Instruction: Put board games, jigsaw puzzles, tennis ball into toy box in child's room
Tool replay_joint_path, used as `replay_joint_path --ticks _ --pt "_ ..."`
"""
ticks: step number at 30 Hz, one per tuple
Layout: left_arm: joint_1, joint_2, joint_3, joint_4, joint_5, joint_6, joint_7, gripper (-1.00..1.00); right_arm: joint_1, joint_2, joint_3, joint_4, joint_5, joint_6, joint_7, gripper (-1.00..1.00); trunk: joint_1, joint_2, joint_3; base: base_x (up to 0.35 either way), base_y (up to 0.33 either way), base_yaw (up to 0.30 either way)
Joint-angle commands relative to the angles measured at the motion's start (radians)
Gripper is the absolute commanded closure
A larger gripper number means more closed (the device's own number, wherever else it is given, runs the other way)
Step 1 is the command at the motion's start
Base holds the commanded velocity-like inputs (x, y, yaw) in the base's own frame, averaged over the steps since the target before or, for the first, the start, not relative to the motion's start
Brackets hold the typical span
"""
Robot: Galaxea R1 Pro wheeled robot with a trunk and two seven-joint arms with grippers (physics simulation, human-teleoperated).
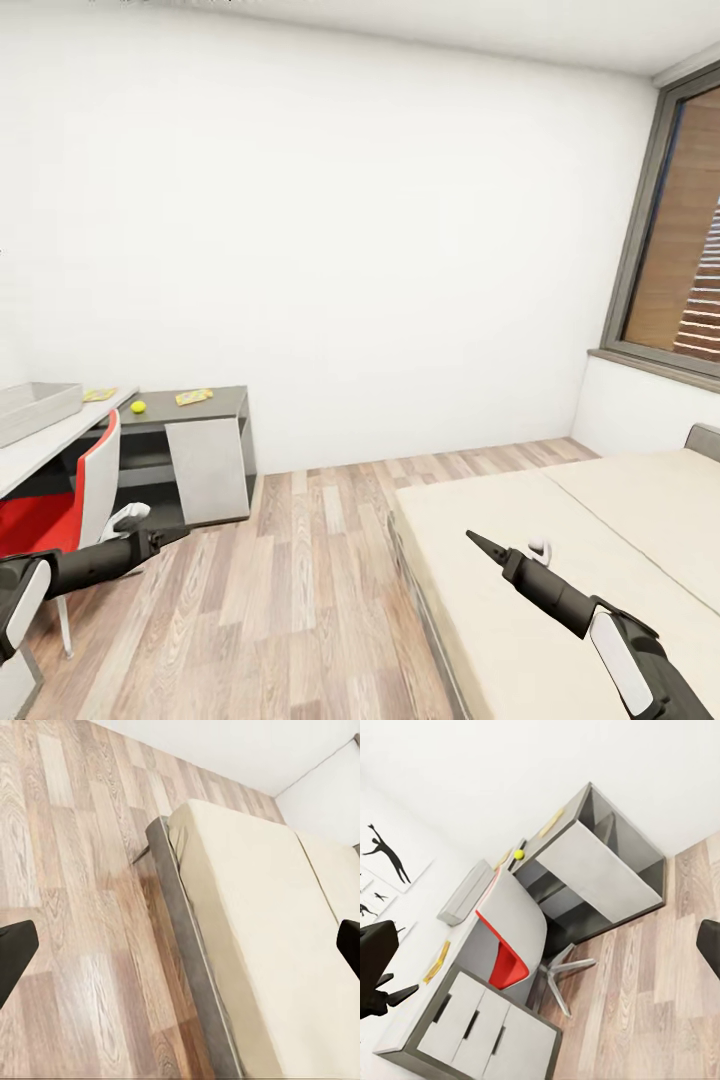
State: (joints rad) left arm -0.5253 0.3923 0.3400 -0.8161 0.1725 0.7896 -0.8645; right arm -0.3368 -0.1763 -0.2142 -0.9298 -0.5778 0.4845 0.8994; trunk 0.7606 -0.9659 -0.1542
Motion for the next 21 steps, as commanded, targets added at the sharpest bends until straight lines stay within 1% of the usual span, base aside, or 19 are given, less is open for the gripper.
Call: replay_joint_path --ticks 1,5,12,16,21 --pt "-0.001 0.001 0.001 0.0 0.001 0.005 -0.002 -1.0 -0.001 0.0 -0.001 0.0 -0.007 0.008 0.001 -1.0 0.0 -0.001 -0.002 -0.135 0.0 0.009" --pt "-0.001 0.001 0.001 0.0 0.001 0.006 -0.002 -1.0 -0.001 0.0 -0.001 0.0 -0.007 0.008 0.001 -1.0 0.0 -0.001 -0.002 -0.131 0.0 0.005" --pt "-0.001 0.001 0.002 0.0 0.001 0.006 -0.002 -1.0 -0.001 0.0 0.005 0.0 -0.007 0.008 0.0 -1.0 0.0 -0.001 -0.002 -0.041 0.0 0.023" --pt "-0.001 0.001 0.001 0.0 0.002 0.006 -0.002 -1.0 -0.001 0.0 0.011 0.0 -0.007 0.008 0.0 -1.0 0.0 -0.001 -0.002 -0.028 -0.001 0.172" --pt "-0.001 0.0 0.001 0.0 0.002 0.006 -0.002 -1.0 -0.001 0.0 0.015 0.0 -0.007 0.008 0.0 -1.0 0.0 -0.001 -0.002 -0.09 -0.053 0.254"
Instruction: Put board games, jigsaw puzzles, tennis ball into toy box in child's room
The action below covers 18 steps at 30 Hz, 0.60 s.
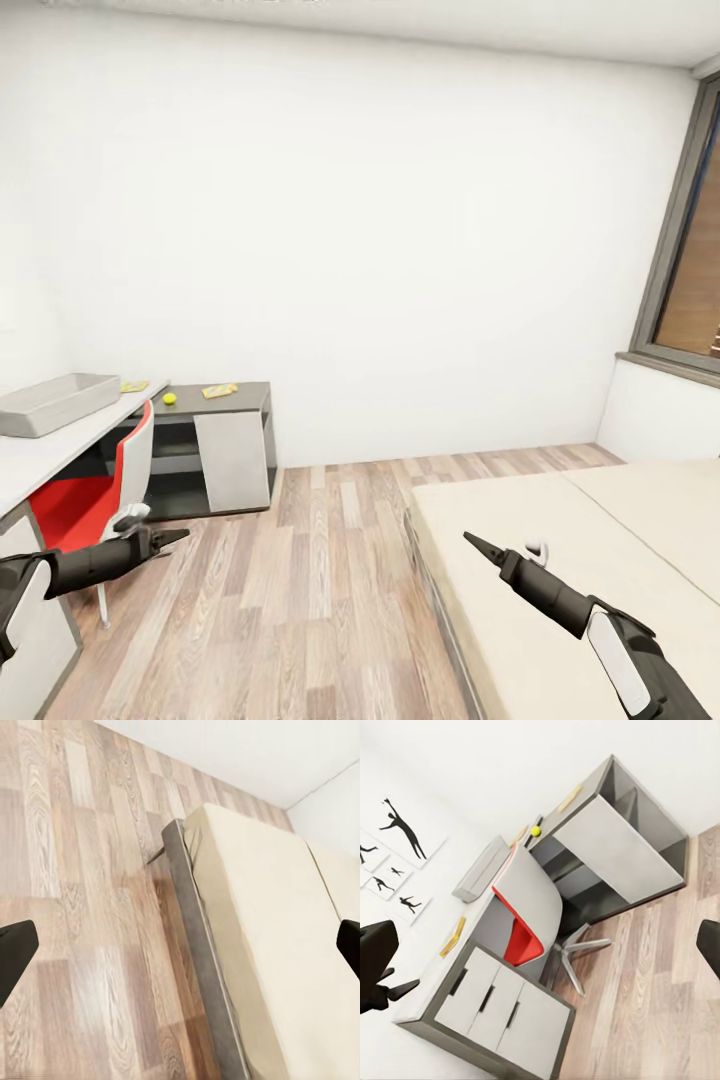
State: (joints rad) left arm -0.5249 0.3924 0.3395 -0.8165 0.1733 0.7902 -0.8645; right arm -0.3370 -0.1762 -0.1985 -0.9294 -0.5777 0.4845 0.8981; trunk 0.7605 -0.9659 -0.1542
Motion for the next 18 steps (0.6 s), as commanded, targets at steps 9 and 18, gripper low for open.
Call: replay_joint_path --ticks 9,18 --pt "-0.001 -0.001 0.001 0.0 0.001 0.005 -0.002 -1.0 0.0 0.0 0.001 0.0 -0.007 0.007 0.001 -1.0 0.0 -0.001 -0.002 -0.032 -0.028 0.168" --pt "-0.001 0.0 0.001 0.0 0.001 0.005 -0.002 -1.0 0.0 0.0 0.003 0.0 -0.007 0.005 0.001 -1.0 0.0 -0.001 -0.002 -0.027 -0.104 0.121"
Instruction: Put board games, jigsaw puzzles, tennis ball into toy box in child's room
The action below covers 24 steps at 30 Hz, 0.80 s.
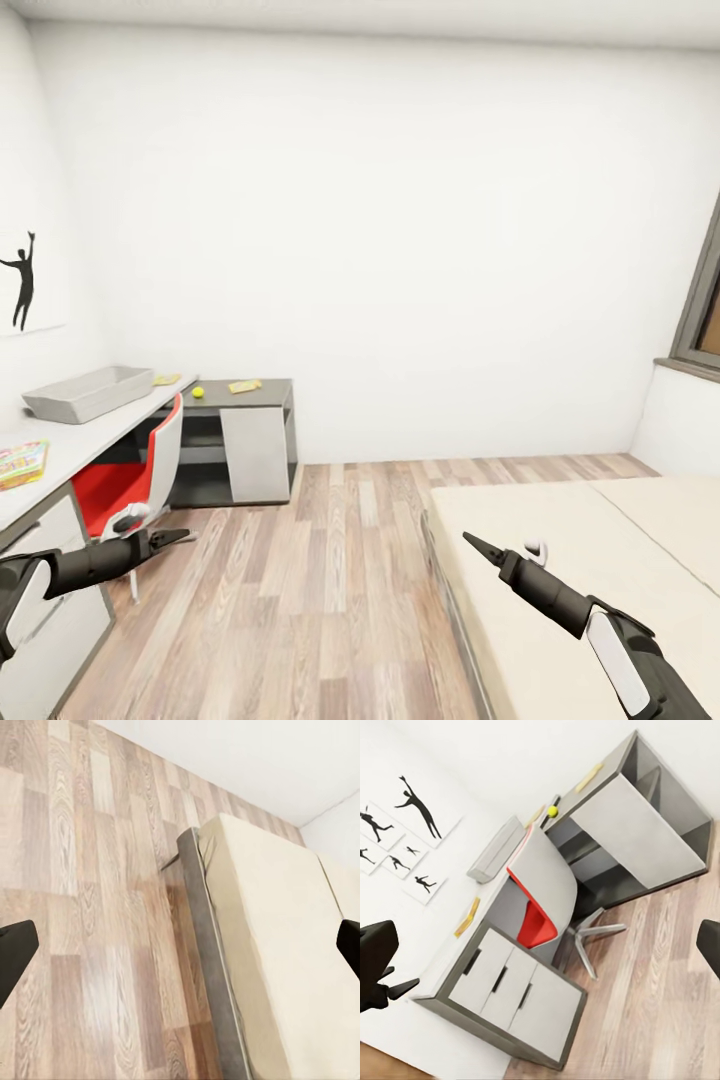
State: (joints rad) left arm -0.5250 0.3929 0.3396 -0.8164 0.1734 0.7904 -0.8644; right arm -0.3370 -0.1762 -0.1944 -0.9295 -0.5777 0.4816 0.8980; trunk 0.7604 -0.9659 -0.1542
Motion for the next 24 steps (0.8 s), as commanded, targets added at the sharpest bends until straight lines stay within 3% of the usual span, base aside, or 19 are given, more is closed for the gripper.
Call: replay_joint_path --ticks 1,11,24 --pt "-0.001 0.0 0.001 0.0 0.001 0.005 -0.002 -1.0 0.0 0.0 -0.001 0.0 -0.007 0.008 0.001 -1.0 0.0 -0.001 -0.002 -0.017 -0.058 0.233" --pt "-0.001 0.0 0.001 0.0 0.001 0.005 -0.002 -1.0 0.0 0.0 0.0 0.0 -0.007 0.01 0.001 -1.0 0.0 -0.001 -0.002 -0.007 -0.021 0.196" --pt "-0.001 -0.001 0.001 0.0 0.001 0.005 -0.002 -1.0 0.0 0.0 0.0 0.0 -0.007 0.008 0.001 -1.0 0.0 -0.001 -0.002 -0.045 -0.002 0.031"
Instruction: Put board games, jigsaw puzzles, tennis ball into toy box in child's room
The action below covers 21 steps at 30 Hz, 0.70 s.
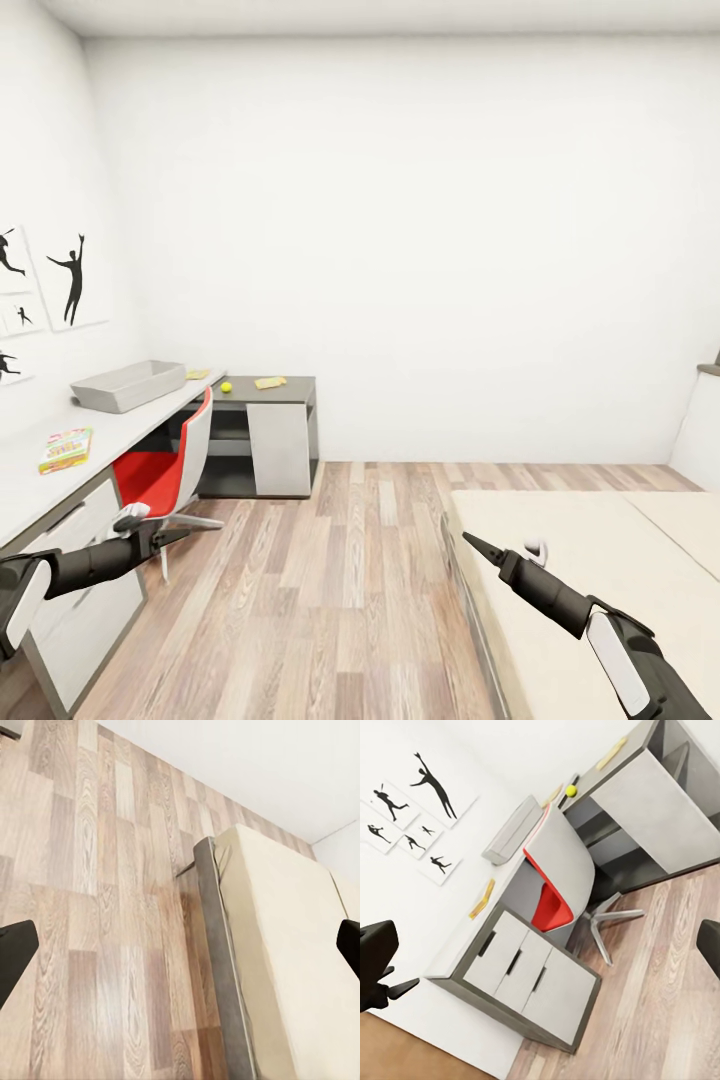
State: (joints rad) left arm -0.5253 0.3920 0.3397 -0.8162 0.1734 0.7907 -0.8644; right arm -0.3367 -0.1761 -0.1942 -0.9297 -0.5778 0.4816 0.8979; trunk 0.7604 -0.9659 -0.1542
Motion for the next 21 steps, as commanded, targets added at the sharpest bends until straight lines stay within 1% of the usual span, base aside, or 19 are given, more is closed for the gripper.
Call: replay_joint_path --ticks 1,10,21 --pt "-0.001 0.0 0.001 0.0 0.001 0.005 -0.002 -1.0 -0.001 0.0 -0.001 0.0 -0.007 0.008 0.001 -1.0 0.0 -0.001 -0.002 -0.014 0.0 0.005" --pt "-0.001 0.0 0.002 0.0 0.001 0.005 -0.002 -1.0 -0.001 0.0 -0.001 0.0 -0.007 0.008 -0.003 -1.0 0.0 -0.001 -0.002 -0.011 0.0 0.002" --pt "-0.001 0.0 0.002 0.0 0.001 0.004 -0.002 -1.0 -0.001 0.0 -0.001 0.0 -0.007 0.011 -0.004 -1.0 0.0 -0.001 -0.002 -0.068 0.0 0.0"
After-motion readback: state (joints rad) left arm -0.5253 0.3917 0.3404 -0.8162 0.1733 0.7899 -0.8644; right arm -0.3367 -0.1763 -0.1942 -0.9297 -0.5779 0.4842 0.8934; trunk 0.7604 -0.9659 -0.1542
